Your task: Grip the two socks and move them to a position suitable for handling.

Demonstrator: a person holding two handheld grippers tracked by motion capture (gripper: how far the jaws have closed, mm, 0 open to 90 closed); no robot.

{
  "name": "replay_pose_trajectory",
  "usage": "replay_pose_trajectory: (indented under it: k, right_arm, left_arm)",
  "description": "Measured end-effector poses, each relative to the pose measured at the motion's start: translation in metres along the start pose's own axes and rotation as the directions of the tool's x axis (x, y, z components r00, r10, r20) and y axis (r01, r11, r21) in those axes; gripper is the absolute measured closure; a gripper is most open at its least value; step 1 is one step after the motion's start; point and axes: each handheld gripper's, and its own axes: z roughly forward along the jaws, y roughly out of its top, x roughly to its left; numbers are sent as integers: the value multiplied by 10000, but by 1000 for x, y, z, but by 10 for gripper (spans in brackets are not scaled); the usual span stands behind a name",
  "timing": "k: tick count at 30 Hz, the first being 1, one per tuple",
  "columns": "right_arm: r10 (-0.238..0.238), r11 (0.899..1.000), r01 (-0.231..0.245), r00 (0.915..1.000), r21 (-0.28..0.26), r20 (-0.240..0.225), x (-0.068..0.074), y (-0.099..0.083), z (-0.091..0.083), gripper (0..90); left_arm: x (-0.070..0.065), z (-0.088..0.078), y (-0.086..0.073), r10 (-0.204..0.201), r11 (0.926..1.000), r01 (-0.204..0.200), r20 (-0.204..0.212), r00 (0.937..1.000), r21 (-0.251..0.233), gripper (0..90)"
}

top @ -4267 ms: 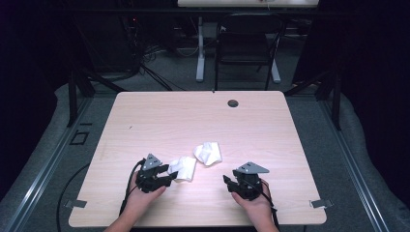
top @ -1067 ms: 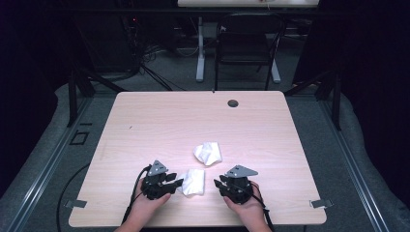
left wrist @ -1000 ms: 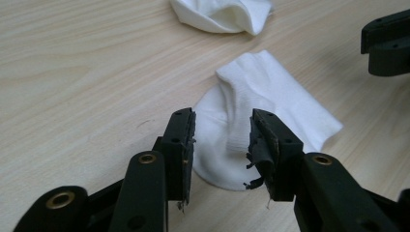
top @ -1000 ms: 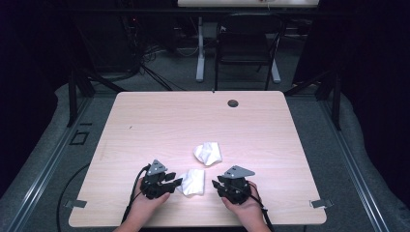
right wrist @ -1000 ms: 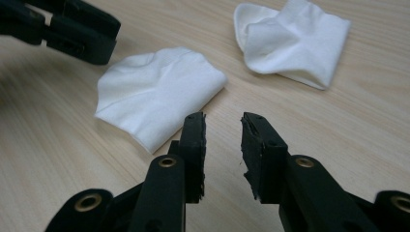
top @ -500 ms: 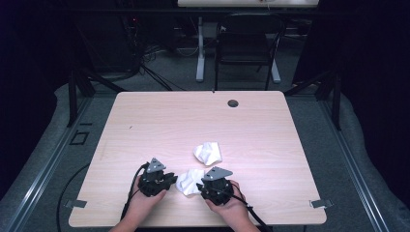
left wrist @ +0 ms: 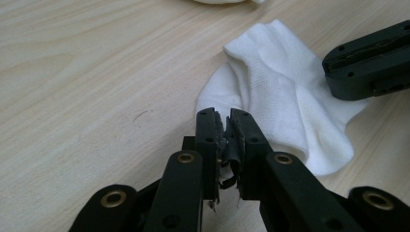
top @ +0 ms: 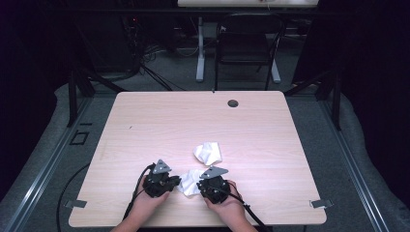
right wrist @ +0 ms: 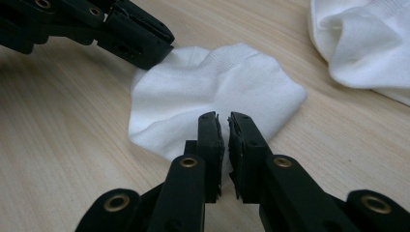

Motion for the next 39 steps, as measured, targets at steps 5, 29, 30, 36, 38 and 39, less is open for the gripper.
replay_pose_trajectory:
  k: [5, 29, 30, 36, 38, 39]
  right_arm:
    - [28, 9999, -28, 10000, 126, 21, -4, -3, -1, 840]
    - [-301, 9985, 272, 9977, -476, -610, 25, 17, 12, 677]
    - [-301, 9985, 272, 9977, -476, -610, 25, 17, 12, 677]
    - [-364, 9991, 352, 9977, -223, -579, 26, 16, 20, 629]
    - [-393, 9992, 391, 9977, -43, -556, 26, 17, 20, 625]
    - [-295, 9995, 289, 9981, -101, -545, 27, 16, 22, 623]
  left_arm:
    - [-3, 1, 0, 146, 9998, -148, 113, 9998, 94, 829]
    - [-4, 2, -3, -140, 9999, 142, 338, 9993, -68, 855]
    - [-4, 2, -3, -140, 9999, 142, 338, 9993, -68, 855]
    - [-4, 2, -3, -171, 9998, 175, 365, 9992, -95, 859]
    - [-4, 2, -3, -168, 9998, 171, 366, 9992, -95, 860]
    - [-4, 2, -3, -164, 9998, 168, 363, 9992, -97, 860]
